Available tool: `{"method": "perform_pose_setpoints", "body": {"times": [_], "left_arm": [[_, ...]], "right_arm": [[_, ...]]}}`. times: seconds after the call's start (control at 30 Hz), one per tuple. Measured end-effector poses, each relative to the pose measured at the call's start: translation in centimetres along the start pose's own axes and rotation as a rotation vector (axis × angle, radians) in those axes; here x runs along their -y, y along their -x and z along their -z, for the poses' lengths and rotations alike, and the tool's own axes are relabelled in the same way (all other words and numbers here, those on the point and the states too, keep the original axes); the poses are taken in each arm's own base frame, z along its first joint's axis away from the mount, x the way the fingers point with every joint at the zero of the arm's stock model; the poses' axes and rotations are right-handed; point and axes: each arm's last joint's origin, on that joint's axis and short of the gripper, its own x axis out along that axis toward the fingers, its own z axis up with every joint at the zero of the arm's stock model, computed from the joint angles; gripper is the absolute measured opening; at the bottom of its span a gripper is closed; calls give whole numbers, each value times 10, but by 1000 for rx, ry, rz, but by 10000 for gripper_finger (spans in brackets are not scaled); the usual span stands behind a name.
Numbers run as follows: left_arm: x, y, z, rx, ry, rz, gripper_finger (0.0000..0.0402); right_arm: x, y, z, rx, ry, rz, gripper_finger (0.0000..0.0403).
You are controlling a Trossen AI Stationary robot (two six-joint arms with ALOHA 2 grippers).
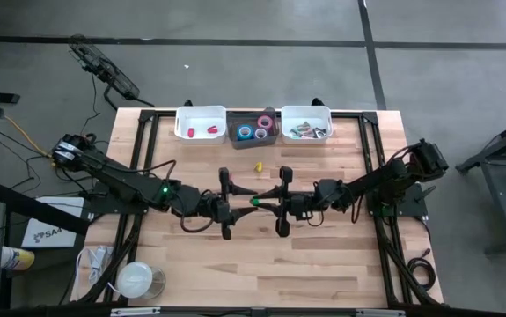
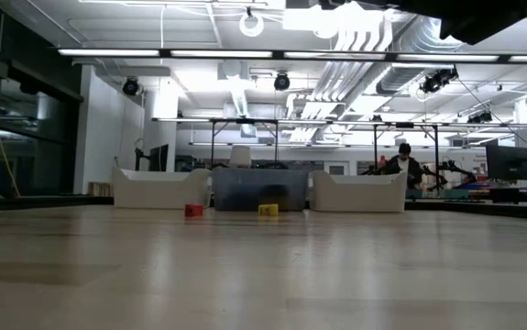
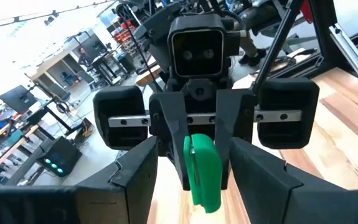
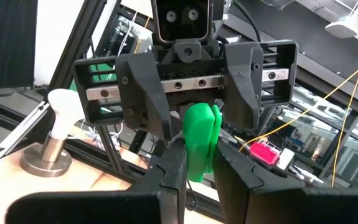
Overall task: Pick and place Stapler, Stapler remover, tape
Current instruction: Put the green stapler into the left white bin
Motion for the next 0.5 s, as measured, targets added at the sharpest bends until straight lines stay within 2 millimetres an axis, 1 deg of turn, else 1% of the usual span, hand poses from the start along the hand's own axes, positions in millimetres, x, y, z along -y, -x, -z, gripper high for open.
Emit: {"method": "perform_pose_setpoints", "body": {"times": [0.07, 0.13, 0.4, 0.5], "left_arm": [[0, 0, 0, 0, 0, 1, 188], [0, 0, 0, 0, 0, 1, 175], [0, 0, 0, 1, 4, 4, 83], [0, 0, 0, 2, 11, 4, 63]], "right_arm": [[0, 0, 0, -3, 0, 4, 52], [0, 0, 0, -3, 0, 4, 52], [0, 0, 0, -2, 4, 5, 52], [0, 0, 0, -3, 10, 6, 52]]}}
